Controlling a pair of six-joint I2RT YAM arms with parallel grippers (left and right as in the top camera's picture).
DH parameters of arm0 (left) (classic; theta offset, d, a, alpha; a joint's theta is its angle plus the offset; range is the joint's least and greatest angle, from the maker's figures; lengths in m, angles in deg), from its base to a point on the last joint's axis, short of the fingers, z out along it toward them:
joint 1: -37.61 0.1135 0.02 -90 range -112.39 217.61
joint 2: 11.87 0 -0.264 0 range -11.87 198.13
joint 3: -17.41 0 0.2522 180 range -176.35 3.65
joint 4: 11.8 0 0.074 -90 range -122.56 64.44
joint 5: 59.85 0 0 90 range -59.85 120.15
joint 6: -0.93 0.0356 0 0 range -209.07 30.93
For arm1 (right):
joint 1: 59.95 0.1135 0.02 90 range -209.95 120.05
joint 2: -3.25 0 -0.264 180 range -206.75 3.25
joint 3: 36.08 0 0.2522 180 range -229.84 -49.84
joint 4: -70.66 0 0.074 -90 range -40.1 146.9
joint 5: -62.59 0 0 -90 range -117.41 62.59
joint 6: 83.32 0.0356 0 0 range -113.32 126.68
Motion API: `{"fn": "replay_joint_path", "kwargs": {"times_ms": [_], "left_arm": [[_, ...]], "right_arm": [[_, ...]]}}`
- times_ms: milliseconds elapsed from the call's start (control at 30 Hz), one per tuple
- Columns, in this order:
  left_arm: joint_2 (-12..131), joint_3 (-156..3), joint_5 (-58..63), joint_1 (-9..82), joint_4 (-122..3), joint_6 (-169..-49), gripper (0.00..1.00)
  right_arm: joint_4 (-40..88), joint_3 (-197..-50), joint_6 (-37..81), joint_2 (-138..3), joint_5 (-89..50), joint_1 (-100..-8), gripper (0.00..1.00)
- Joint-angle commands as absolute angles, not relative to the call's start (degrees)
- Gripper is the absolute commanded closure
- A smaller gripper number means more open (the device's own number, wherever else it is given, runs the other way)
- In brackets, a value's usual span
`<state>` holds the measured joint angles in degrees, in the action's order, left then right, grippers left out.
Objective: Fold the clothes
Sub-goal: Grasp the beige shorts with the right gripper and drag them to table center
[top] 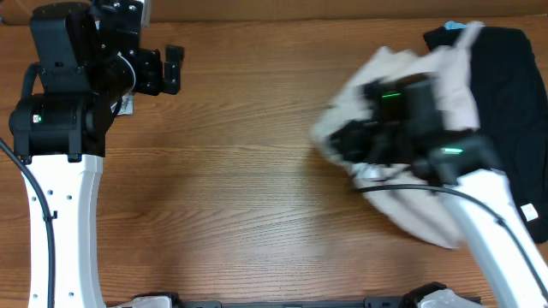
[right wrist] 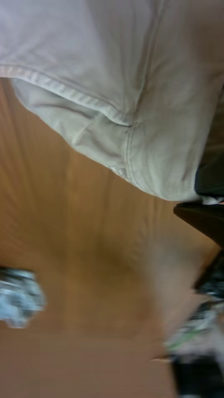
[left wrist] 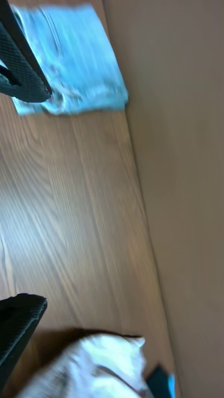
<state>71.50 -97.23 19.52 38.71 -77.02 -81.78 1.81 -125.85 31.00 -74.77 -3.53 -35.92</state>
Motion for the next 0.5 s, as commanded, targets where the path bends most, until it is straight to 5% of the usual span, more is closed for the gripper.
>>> {"fn": "replay_joint_path", "kwargs": {"times_ms": [0, 100, 200, 333, 467], "left_arm": [[71.3, -98.5, 27.9, 38.5, -77.0, -81.1, 0.0], [71.3, -98.5, 28.8, 39.5, -77.1, -80.8, 0.0], [71.3, -98.5, 28.7, 40.7, -77.4, -80.7, 0.0], [71.3, -98.5, 28.7, 41.4, -77.8, -79.1, 0.0], [71.5, -98.5, 26.4, 41.3, -77.8, -78.6, 0.0]], "right_arm": [[6.7, -127.1, 37.9, -80.6, -6.4, -24.1, 0.91], [11.5, -127.1, 39.7, -86.4, -6.4, -15.8, 0.86], [13.4, -127.1, 40.1, -90.0, -6.4, -11.2, 0.7], [12.5, -127.8, 40.7, -88.7, -6.4, -11.9, 0.61], [6.7, -130.1, 40.9, -84.0, -10.1, -17.5, 0.37]]}}
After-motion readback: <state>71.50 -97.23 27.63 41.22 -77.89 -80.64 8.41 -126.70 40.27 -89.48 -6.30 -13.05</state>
